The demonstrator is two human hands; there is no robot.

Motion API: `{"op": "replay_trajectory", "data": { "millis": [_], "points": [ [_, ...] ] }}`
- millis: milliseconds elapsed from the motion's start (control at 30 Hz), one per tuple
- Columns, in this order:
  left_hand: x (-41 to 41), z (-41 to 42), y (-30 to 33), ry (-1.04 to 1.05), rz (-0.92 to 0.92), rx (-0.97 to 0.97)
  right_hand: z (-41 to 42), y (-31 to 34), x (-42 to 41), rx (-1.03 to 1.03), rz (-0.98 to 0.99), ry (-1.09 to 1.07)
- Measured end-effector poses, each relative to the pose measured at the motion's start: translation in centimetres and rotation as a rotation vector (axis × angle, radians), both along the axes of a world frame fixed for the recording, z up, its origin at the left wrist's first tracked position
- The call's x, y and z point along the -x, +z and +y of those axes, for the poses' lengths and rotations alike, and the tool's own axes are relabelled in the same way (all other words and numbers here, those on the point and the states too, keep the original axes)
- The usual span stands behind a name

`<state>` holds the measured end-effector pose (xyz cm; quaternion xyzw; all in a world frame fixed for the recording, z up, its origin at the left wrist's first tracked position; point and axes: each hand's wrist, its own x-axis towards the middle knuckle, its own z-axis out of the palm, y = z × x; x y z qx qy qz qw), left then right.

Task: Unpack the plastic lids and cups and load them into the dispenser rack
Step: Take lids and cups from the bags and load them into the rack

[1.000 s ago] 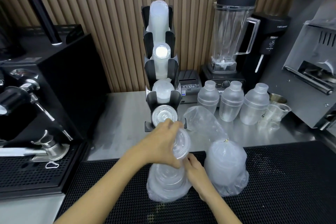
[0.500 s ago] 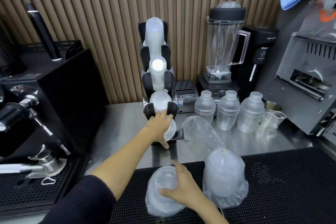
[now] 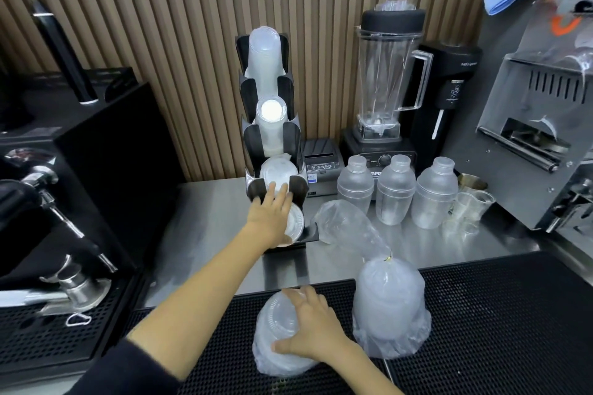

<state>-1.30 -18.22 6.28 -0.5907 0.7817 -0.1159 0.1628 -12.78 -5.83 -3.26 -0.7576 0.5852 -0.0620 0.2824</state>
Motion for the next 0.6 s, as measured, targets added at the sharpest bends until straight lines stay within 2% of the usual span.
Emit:
{"op": "replay_trajectory", "data": {
  "millis": [167, 233, 333, 500, 600],
  "points": [
    [-1.4, 0.4, 1.1, 0.060, 0.156, -0.190, -0.9, 0.6, -0.8, -0.024, 0.087, 0.051],
    [-1.5, 0.8, 2.0, 0.050, 0.226, -0.198, -1.0, 0.7, -0.8, -0.031, 0.083, 0.059],
    [-2.2, 3.0, 2.9, -0.020, 0.450, -0.057, -0.8, 0.7, -0.2, -0.036, 0.030, 0.047],
    [-5.2, 9.3, 0.7, -0.102, 0.942, 0.351, 0.4, 2.2, 0.3, 0.032, -0.095, 0.019],
    [-6.7, 13.4, -2.5, -0.020, 1.201, 0.456, 1.1, 4.5, 1.2, 0.078, -0.180, 0.027]
  ]
}}
